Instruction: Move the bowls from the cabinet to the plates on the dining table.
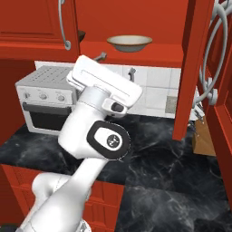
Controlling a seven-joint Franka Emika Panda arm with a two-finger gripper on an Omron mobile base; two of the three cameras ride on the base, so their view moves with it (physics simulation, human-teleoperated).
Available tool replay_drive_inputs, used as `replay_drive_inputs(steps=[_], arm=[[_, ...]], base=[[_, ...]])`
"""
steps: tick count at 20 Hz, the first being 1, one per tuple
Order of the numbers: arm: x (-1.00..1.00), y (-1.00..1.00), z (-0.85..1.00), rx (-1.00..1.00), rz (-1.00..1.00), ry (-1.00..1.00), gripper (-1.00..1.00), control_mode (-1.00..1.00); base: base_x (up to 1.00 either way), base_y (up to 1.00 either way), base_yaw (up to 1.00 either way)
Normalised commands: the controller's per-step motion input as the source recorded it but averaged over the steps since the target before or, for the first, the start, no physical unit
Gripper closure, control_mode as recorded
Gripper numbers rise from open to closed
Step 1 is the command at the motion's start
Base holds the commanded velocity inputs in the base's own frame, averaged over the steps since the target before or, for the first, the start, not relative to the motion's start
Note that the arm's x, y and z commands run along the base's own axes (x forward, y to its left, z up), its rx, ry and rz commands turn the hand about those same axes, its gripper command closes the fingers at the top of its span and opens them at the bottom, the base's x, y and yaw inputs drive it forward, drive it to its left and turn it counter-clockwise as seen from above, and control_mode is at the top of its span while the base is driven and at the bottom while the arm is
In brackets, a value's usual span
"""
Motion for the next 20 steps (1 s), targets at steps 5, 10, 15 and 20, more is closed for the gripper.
replay_drive_inputs(steps=[5,10,15,20], arm=[[-0.58,0.55,0.45,-0.29,0.25,0.24,-1.0,-1.0],[-0.41,0.7,0.45,-0.2,0.19,0.32,-1.0,-1.0],[-0.3,0.68,0.24,-0.18,0.15,0.41,-1.0,-1.0],[-0.03,0.71,0.27,-0.18,0.11,0.27,-1.0,-1.0]], base=[[0.0,0.0,0.0],[0.0,0.0,0.0],[0.0,0.0,0.0],[0.0,0.0,0.0]])
